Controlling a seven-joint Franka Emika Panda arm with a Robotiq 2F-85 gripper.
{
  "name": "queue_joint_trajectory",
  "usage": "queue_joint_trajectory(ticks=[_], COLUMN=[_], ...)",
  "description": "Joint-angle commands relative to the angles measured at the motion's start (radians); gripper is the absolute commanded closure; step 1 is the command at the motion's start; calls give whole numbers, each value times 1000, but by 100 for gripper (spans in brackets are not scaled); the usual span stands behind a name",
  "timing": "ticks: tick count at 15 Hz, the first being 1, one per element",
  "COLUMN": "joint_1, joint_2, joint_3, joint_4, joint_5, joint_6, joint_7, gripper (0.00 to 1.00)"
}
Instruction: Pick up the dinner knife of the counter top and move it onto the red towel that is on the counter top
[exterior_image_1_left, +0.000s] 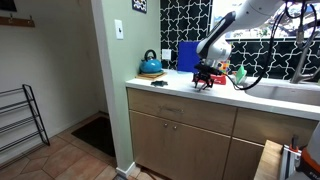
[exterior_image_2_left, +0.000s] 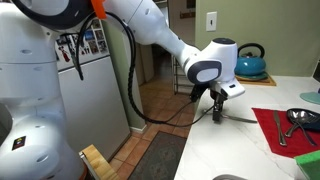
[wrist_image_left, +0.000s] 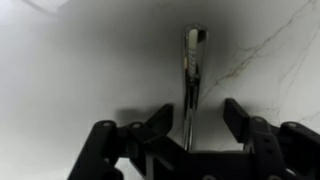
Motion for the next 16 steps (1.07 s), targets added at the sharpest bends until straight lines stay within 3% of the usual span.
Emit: queue_joint_trajectory(ticks=[1,5,11,16], joint_1=[13,20,31,51], joint_2=[3,0,-20,-44], joint_3=[-23,-24,-34,-54], joint_4=[-12,-8,-19,-35], joint_5=[-13,-24,-57,-172], joint_6=[-8,-6,-3,8], joint_7=[0,6,15,51], gripper=[73,99,96,96])
